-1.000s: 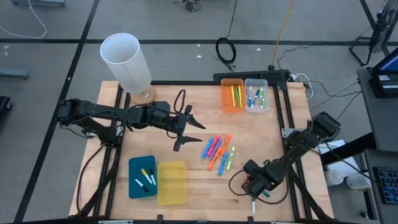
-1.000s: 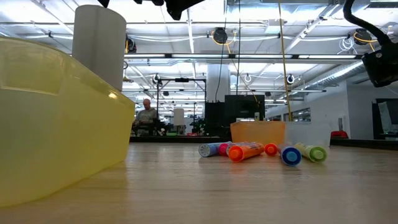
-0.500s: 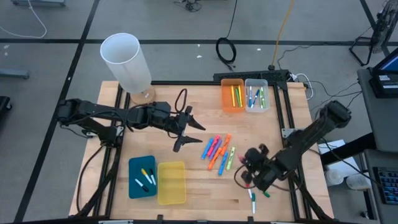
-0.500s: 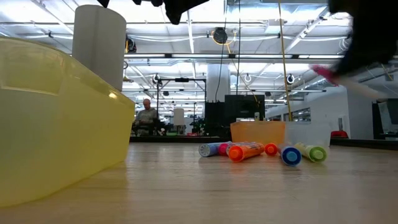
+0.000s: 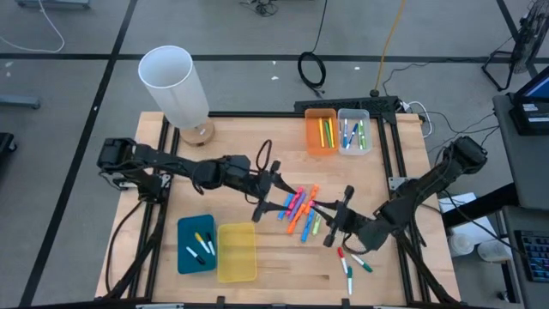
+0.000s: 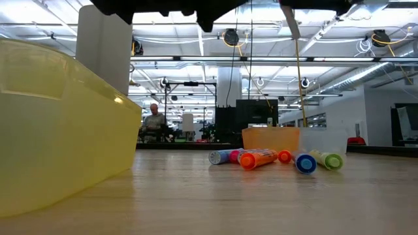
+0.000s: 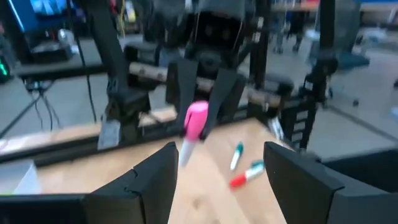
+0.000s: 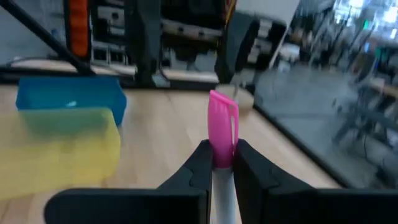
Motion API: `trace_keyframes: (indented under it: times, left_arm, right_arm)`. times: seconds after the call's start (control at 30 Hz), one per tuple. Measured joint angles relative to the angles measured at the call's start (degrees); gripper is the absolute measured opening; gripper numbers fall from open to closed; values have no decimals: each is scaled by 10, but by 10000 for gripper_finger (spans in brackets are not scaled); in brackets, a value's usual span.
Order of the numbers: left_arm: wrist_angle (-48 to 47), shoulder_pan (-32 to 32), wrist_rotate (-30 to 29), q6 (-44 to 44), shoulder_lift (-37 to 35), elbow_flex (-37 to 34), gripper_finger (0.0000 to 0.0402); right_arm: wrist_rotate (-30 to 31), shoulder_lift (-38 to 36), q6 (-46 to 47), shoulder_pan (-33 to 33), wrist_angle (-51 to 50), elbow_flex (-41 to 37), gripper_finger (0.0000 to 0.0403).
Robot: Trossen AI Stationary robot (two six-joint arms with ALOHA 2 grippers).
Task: Pick & Place Markers
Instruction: Put the white and pink highlighter pen into the blue bin
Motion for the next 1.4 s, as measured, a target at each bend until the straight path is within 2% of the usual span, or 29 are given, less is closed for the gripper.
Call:
trace_keyframes:
  times: [0.07, 0.17, 0.3, 0.43, 0.67, 0.87, 1.17, 1.27, 1.4]
  left_arm:
    - [43, -7, 0, -16, 18, 0, 241]
    - [73, -13, -11, -24, 48, 0, 241]
    - [116, -18, -63, -26, 83, 0, 241]
    - [167, -19, -86, -28, 111, 0, 241]
    - [268, -32, -85, -6, 163, 7, 241]
    - [274, -49, -96, 42, 192, 51, 241]
    - [248, -52, -101, 53, 196, 78, 241]
    - [248, -51, -101, 69, 196, 78, 228]
    - [245, -51, -101, 73, 196, 78, 181]
  right_arm:
    - [-7, 0, -80, -4, 113, -31, 28]
    - [-72, 0, -161, -11, 268, -73, 28]
    - [-145, 0, -201, -17, 367, -102, 28]
    - [-153, 0, -202, -24, 372, -103, 28]
    - [-194, 5, -187, -52, 370, -103, 28]
    - [-199, 7, -164, -66, 358, -103, 28]
    - [-198, 7, -161, -50, 359, -103, 28]
    - [-198, 7, -161, -47, 360, -103, 28]
    - [-198, 7, -161, -46, 364, -103, 28]
